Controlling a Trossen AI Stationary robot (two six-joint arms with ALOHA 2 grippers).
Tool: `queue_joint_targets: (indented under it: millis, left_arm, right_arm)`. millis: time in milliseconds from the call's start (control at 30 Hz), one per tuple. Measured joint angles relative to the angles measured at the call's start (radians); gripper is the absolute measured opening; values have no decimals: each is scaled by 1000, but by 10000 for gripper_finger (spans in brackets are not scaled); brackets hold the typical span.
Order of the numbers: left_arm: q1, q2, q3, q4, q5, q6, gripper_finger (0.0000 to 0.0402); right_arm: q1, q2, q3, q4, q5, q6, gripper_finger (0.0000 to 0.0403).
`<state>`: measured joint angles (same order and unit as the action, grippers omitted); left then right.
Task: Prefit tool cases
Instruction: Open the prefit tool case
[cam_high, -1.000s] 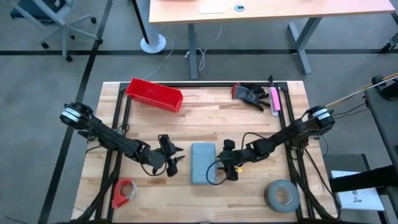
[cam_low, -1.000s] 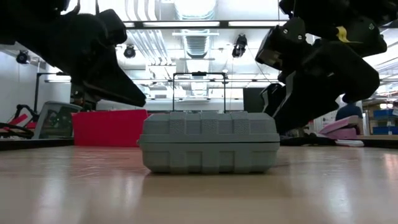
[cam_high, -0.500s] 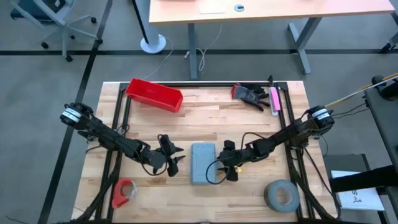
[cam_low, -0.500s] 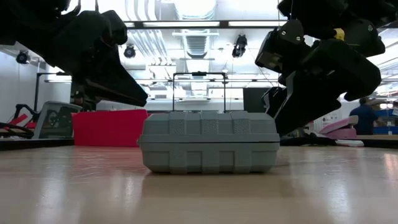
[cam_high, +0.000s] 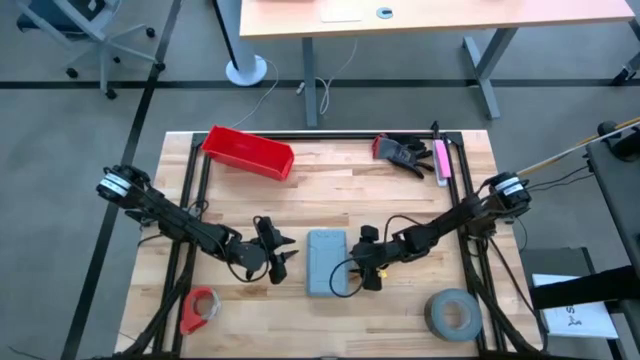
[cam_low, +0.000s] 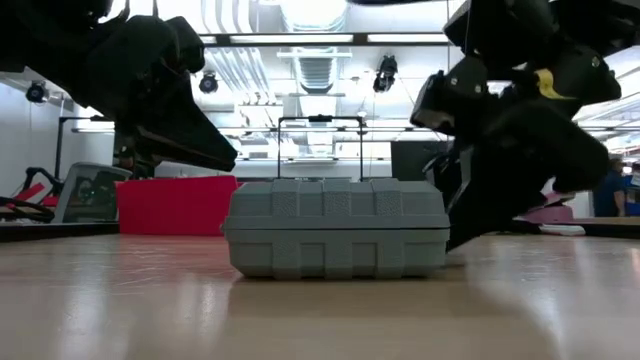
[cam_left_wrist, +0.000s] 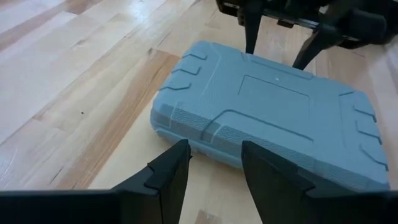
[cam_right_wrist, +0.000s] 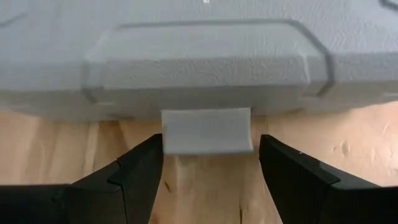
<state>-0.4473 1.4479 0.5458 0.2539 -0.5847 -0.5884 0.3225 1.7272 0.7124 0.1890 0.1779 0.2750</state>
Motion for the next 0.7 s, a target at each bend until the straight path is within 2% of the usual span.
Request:
queue_joint_targets:
  millis: [700]
  left_arm:
    - [-2,0,0,0,2,26,149]
  right_arm:
    - [0,11,49,-1,32,-43,206]
